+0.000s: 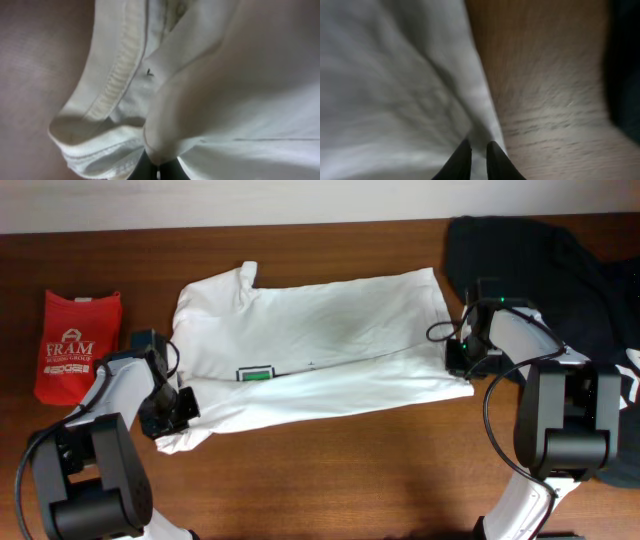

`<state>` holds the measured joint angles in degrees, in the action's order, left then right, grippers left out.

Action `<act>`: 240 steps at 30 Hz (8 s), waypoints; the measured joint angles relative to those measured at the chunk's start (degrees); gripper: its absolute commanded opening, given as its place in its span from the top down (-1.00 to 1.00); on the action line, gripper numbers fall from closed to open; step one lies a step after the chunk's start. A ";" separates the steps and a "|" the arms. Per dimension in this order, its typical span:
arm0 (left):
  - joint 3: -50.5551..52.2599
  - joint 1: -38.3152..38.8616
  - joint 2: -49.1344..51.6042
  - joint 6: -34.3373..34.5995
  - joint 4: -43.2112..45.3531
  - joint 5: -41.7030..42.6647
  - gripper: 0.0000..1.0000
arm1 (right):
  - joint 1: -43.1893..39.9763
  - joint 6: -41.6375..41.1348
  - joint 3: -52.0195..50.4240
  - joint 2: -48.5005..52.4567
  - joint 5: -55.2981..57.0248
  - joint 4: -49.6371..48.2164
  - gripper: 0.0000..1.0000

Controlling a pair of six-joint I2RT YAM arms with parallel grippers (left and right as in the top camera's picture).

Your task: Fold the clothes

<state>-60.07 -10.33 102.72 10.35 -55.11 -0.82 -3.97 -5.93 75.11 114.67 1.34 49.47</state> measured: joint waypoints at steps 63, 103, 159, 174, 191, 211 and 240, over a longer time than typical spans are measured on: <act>-46.62 4.98 34.36 -10.73 23.43 11.19 0.99 | -0.22 -3.04 22.99 -0.98 -1.01 25.53 -0.44; -64.61 4.83 36.04 -7.32 -10.43 17.66 0.99 | 4.50 -0.31 30.91 19.17 -3.15 -10.34 0.92; -16.94 5.33 6.34 -12.44 -25.51 11.32 0.50 | -0.94 0.59 29.66 16.72 1.09 47.63 -0.18; -31.69 11.04 3.04 -11.63 -19.02 15.10 0.01 | -7.87 4.02 29.55 16.50 -0.81 40.15 -0.22; -20.52 19.02 3.04 -5.92 -5.38 17.07 0.02 | -15.61 12.39 29.55 15.13 -12.52 40.17 -0.23; -10.88 23.98 3.21 1.73 9.14 9.73 0.03 | -15.43 12.39 29.55 15.02 -13.11 40.46 -0.21; -12.41 28.61 1.64 -0.02 4.96 28.52 0.99 | -15.43 12.46 29.55 15.02 -13.11 40.68 -0.20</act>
<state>-72.49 18.28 104.36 10.33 -50.15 27.70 -19.40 6.52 104.66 129.69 -11.77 90.15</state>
